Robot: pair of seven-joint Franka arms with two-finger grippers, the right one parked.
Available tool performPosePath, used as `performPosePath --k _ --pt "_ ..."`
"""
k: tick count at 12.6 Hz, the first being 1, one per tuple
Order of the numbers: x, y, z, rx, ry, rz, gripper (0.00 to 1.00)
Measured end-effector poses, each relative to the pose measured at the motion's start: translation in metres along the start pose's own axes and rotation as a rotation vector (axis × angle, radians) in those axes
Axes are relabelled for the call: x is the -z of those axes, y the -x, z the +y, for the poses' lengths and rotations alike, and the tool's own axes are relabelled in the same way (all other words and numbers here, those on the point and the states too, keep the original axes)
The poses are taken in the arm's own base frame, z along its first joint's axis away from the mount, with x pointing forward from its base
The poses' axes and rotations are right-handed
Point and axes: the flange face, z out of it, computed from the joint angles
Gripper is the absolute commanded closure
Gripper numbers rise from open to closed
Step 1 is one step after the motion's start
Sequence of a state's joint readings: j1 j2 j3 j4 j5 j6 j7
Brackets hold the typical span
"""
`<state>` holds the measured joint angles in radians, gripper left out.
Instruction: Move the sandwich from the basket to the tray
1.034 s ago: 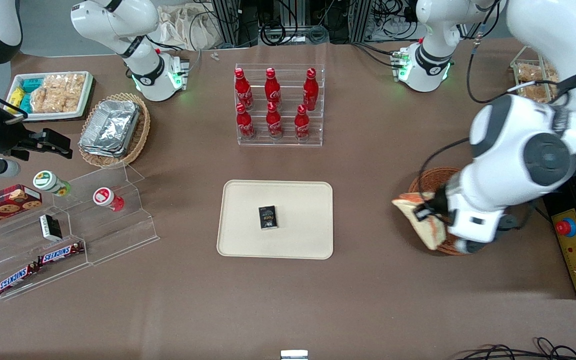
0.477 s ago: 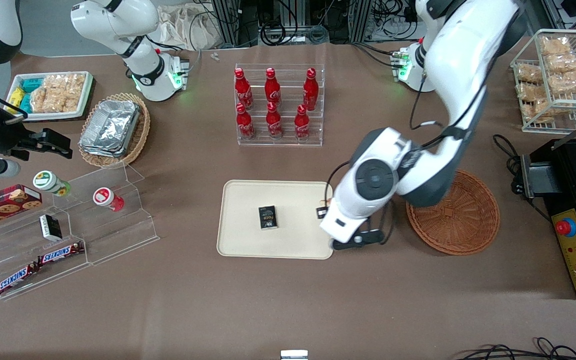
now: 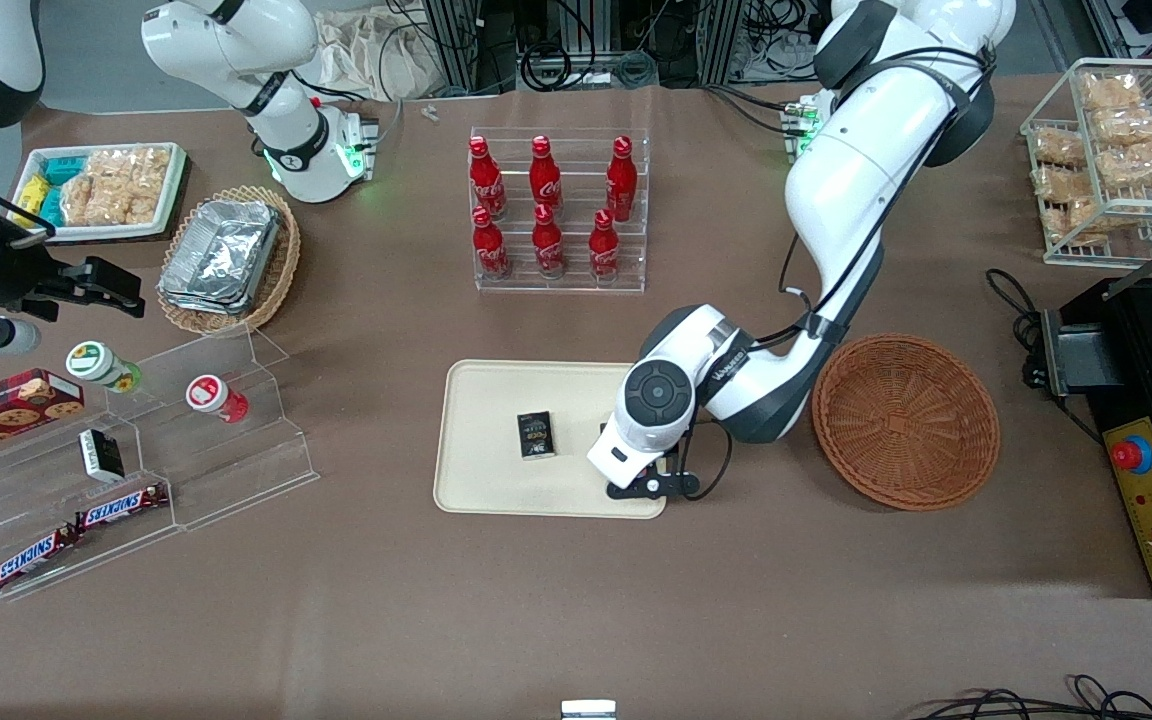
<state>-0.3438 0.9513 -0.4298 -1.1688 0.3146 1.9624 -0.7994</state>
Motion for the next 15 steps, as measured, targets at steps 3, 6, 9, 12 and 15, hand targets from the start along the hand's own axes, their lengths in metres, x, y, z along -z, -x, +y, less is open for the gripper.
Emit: performPosePath --k 3,6,9,12,15 --pt "-0.009 0.007 0.008 -0.017 -0.009 -0.013 0.62" --pt "-0.012 0.011 0.008 -0.021 -0.023 -0.027 0.00" --pt "0.008 0.009 0.007 -0.018 -0.022 -0.011 0.00" --pt "0.105 0.004 -0.019 0.021 -0.041 0.047 0.00" --pt "0.222 -0.004 -0.105 0.140 -0.079 0.090 0.01"
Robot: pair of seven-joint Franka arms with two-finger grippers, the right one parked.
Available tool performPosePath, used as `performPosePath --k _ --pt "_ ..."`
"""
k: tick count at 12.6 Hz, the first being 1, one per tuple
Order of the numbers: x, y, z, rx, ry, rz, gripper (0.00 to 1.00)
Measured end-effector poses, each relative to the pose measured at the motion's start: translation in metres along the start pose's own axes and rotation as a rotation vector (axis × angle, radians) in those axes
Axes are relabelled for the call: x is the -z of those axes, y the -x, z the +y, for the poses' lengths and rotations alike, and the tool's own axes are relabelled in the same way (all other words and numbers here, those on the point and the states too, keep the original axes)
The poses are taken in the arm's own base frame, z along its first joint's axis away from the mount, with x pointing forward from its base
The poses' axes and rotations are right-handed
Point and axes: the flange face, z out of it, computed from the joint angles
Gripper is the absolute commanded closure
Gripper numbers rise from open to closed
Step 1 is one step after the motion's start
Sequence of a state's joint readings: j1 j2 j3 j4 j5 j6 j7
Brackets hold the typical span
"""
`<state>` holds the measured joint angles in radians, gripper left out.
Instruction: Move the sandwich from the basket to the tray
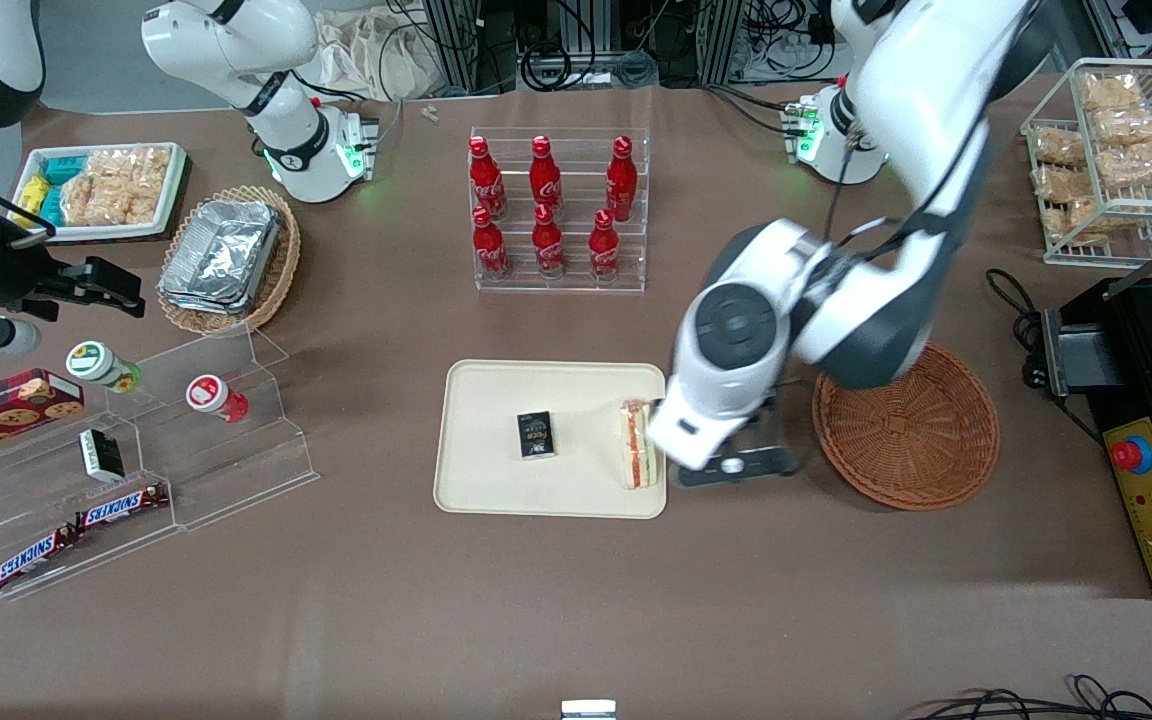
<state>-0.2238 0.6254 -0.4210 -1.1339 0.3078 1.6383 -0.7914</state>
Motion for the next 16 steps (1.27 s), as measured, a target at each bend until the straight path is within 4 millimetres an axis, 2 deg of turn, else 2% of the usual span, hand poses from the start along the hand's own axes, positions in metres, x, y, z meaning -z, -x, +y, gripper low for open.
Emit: performPosePath --k 1,3,5,7,8,9,12,14,16 --pt "0.029 -0.010 -0.035 0.036 0.014 0.002 0.01" --pt "0.073 -0.022 -0.100 0.065 0.072 -0.016 0.01" --pt "0.106 -0.026 -0.172 0.033 0.132 -0.049 0.00" --pt "0.129 -0.018 -0.242 0.017 0.134 -0.042 0.00" --pt "0.134 -0.007 -0.262 0.024 0.118 -0.029 0.00" --pt "0.133 0.004 -0.270 0.031 0.105 -0.001 0.00" --pt "0.106 0.038 -0.282 -0.020 0.095 0.028 0.00" --pt "0.102 0.040 -0.310 -0.034 0.092 0.029 0.00" --pt "0.102 0.033 -0.331 -0.027 0.098 0.024 0.00"
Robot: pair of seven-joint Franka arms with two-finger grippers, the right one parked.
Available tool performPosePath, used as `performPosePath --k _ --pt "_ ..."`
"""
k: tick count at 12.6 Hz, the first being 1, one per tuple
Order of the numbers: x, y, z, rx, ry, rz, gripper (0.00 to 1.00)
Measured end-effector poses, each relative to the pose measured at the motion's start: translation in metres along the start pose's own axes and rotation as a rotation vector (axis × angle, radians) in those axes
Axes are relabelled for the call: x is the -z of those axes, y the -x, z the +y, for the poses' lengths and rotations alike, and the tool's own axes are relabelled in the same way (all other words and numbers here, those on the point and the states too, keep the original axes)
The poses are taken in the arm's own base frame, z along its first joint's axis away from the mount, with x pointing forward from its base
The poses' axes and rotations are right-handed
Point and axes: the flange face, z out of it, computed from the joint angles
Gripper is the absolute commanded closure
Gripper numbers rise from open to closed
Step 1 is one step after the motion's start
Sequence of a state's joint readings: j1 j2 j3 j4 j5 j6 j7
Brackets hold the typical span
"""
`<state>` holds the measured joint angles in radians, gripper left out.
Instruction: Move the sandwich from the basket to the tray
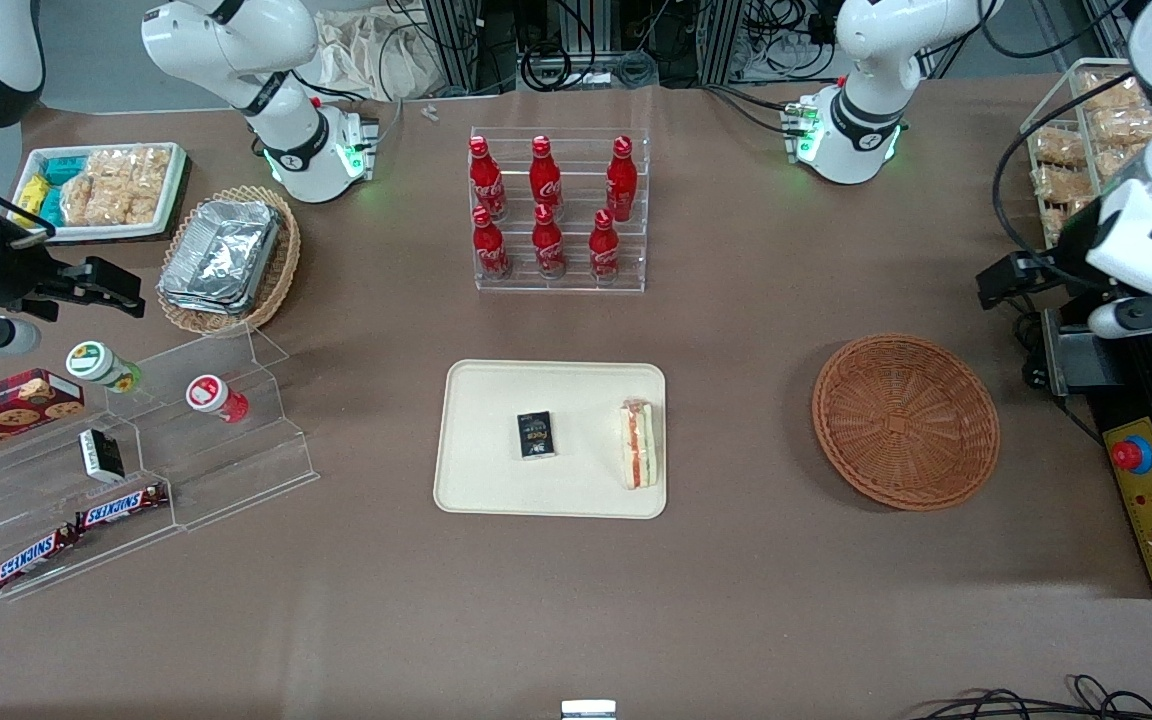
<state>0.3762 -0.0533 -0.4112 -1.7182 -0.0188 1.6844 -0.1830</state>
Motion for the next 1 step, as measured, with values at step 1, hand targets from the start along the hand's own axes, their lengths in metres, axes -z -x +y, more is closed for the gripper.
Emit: performPosePath --k 1 --pt "0.0006 -0.0043 -0.0034 -0.004 0.008 -0.009 0.00"
